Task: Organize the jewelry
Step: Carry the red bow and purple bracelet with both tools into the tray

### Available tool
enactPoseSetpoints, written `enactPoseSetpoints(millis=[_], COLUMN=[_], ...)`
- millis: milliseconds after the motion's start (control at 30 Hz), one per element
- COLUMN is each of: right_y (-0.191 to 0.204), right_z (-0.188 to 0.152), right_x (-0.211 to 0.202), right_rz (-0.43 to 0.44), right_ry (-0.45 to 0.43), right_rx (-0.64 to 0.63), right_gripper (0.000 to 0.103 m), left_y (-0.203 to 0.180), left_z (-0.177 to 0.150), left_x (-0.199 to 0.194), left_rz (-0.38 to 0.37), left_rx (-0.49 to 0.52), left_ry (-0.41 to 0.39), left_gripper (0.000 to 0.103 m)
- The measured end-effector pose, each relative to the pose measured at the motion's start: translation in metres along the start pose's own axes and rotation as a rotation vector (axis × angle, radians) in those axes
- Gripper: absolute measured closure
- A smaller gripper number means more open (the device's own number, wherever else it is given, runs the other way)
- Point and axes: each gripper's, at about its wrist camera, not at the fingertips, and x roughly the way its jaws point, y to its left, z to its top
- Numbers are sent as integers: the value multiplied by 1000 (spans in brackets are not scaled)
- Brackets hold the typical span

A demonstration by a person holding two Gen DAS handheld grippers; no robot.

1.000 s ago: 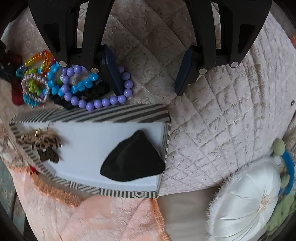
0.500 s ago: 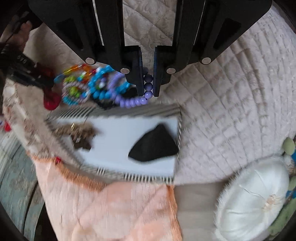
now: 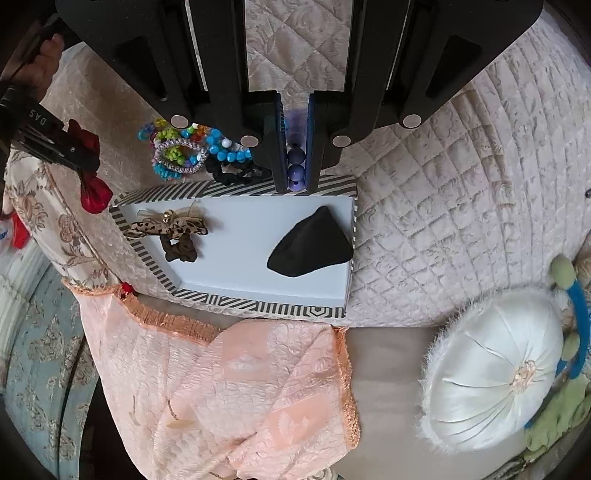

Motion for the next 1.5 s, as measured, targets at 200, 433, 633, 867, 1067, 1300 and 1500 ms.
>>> enactPoseSetpoints(millis=[200,433,633,867,1067,1300,1500], right_y=[4,18,28,24,24,25,25], right_z=[-1,-5,-8,-6,-7,-7,-7], right_x=[-3,0,4,2,2,3,3], right_rz=[14,63,56,33,25,25,27], right_ry=[-16,-10,2,-10,-12,-11,-7], right_rx=[-17,-65,-97,-89,-91,-88,-89], right_gripper=[87,87,87,86,86,86,86], left_y=[-1,0,-7,-9,-9,-8,-8], left_z=[-2,-3,-5,-3,-3,-3,-4], left_x=[1,2,-1,-3,-3,-3,-2], left_rz=[17,18,42,15,21,24,24], left_rx=[4,-12,23,23,22,24,24], left_ry=[-8,-26,-62,-65,-59,-59,-56], left_gripper=[95,95,95,95,95,95,95])
